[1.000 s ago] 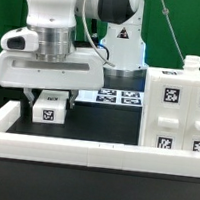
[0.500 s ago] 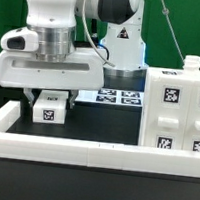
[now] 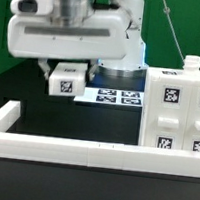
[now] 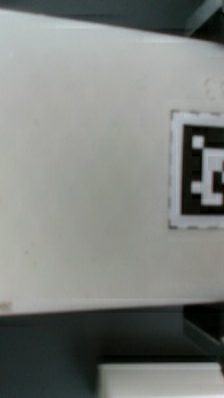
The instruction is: Assemble cabinet
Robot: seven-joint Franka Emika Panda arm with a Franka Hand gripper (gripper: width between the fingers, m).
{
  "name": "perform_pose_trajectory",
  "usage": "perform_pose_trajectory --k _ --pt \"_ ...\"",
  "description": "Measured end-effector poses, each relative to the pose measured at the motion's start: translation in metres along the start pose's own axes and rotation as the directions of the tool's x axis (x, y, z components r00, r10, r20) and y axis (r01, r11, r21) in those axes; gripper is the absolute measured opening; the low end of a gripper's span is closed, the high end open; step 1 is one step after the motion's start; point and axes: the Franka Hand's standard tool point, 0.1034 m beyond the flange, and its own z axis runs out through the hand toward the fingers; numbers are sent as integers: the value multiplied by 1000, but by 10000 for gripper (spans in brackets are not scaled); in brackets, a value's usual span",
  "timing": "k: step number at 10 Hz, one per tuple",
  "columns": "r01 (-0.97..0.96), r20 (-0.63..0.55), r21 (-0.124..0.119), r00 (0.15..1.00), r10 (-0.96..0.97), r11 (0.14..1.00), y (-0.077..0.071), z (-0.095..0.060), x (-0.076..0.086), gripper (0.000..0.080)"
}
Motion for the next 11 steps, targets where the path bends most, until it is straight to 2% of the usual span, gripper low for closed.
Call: perform_pose_trajectory --k 2,5,6,7,9,10,11 --pt "2 10 2 1000 -2 1000 -2 6 -7 557" --pt "4 9 1 1000 -4 1000 -3 6 -5 557" --pt "22 -10 -32 1000 -22 999 -9 -10 7 557" --pt "40 -17 -41 999 -41 998 -26 -32 22 557" --pt "-8 3 -34 1000 8 999 -64 -70 55 557" --pt "-8 -14 -27 1000 7 1000 -73 -87 69 557" --pt "-20 -14 3 1000 20 1000 -68 -84 65 557"
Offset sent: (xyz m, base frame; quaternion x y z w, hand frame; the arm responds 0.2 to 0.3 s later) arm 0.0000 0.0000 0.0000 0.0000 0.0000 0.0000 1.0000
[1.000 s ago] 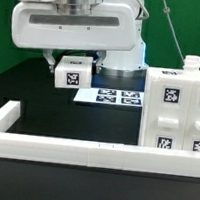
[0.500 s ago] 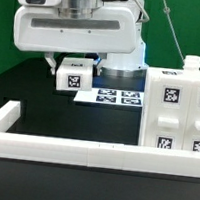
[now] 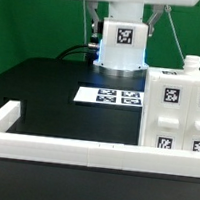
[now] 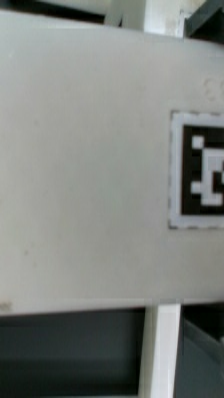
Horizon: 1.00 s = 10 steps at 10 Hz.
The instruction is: Assemble cabinet
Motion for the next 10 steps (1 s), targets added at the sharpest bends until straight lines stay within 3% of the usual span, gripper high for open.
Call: perform_pose_trajectory --k 3,4,5,7,10 --pt "-5 6 1 1000 5 1000 0 3 -2 557" --pt "-15 4 -12 1000 15 1000 -9 2 1 557" --pt "-16 0 -26 1000 16 1000 -28 -7 10 557" --pt "-24 -9 -31 1000 24 999 -59 -22 36 557" --pt "-31 -28 -31 999 30 999 -76 -20 56 557"
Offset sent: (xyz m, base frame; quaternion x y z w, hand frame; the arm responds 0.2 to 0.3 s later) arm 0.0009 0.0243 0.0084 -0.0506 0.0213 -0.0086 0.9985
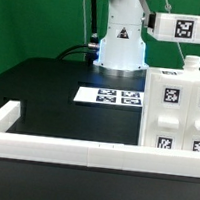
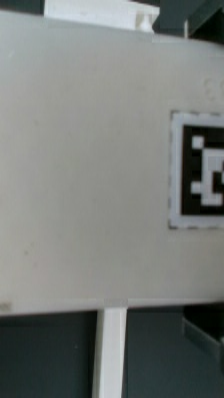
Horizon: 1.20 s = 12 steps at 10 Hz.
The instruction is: Assemble cabinet
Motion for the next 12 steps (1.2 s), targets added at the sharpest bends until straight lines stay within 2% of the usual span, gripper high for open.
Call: perform_pose_trajectory --k 2,4,8,11,12 --pt "-11 12 3 1000 11 1000 -17 11 0 557" --pt "-8 19 5 1000 8 1000 -24 14 -2 557" --pt "-3 17 5 1000 2 1000 -27 26 -15 557" --pt "-1 -36 7 999 1 1000 -26 26 -15 557" --pt "1 -41 7 999 -1 1000 -28 31 -15 557"
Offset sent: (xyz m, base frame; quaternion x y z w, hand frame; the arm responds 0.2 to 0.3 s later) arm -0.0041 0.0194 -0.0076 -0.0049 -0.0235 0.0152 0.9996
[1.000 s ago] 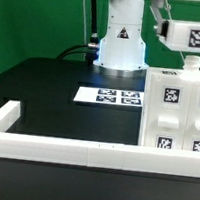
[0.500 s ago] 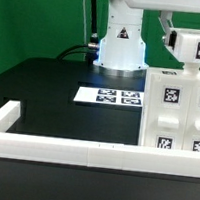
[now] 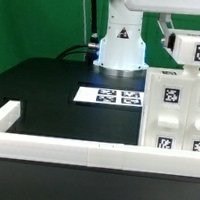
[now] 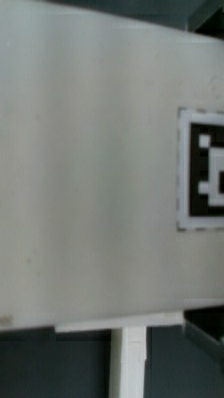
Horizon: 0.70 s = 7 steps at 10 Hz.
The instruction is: Assemble cabinet
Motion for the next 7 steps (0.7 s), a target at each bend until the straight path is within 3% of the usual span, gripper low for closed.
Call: perform_pose_trajectory --k 7 --pt "15 -41 -1 999 -15 1000 -2 7 6 557"
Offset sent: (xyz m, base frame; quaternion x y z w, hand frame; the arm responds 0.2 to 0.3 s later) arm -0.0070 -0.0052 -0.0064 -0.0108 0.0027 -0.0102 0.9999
